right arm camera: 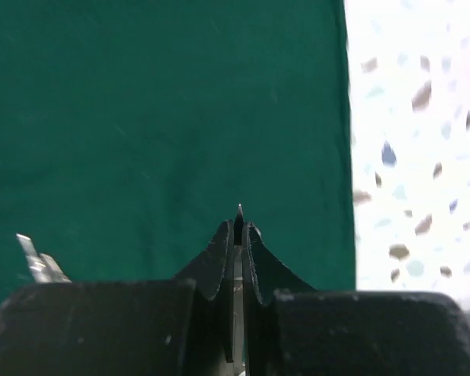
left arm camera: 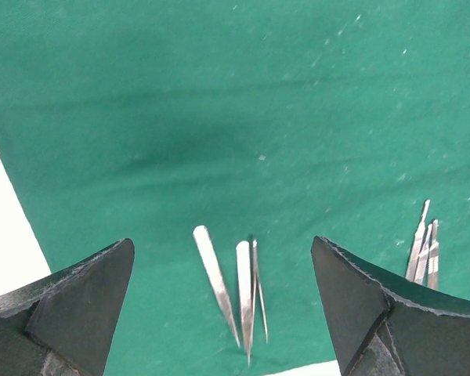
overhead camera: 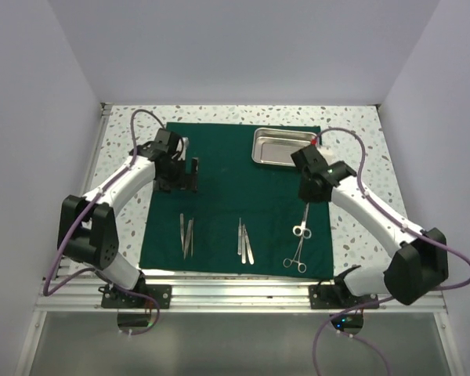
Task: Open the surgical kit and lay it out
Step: Place the medical item in the surgical kit.
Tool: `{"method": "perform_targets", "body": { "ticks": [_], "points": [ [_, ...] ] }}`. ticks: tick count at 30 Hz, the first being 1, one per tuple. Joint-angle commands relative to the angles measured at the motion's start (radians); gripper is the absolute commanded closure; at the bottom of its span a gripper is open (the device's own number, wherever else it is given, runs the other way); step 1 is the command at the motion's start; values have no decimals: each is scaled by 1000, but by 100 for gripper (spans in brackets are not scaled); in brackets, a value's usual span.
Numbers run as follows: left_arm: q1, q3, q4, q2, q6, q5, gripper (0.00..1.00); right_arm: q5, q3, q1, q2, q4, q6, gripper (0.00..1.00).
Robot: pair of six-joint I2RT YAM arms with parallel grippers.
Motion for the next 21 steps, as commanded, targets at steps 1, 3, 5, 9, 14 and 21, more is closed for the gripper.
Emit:
{"method": "perform_targets", "body": {
  "ticks": [1, 3, 5, 9, 14, 21],
  "points": [
    [6, 57, 62, 39, 4, 56, 0, -52, -148, 11, -74, -36, 86, 100],
    [5, 71, 64, 60, 1, 68, 1, -70, -238, 17, -121, 3, 97, 100],
    [5, 80, 62, 77, -4, 85, 1, -87, -307, 20, -137, 52, 109, 100],
    [-3, 91, 54, 89, -7, 96, 1, -115, -381, 28, -100, 131, 140, 100],
    [-11, 80, 44, 68, -2, 88, 1, -132, -447, 52, -51, 171, 149, 70],
    [-11, 40, 50, 14, -1, 58, 1, 26, -126, 45, -77, 30, 5, 1]
  ]
}}
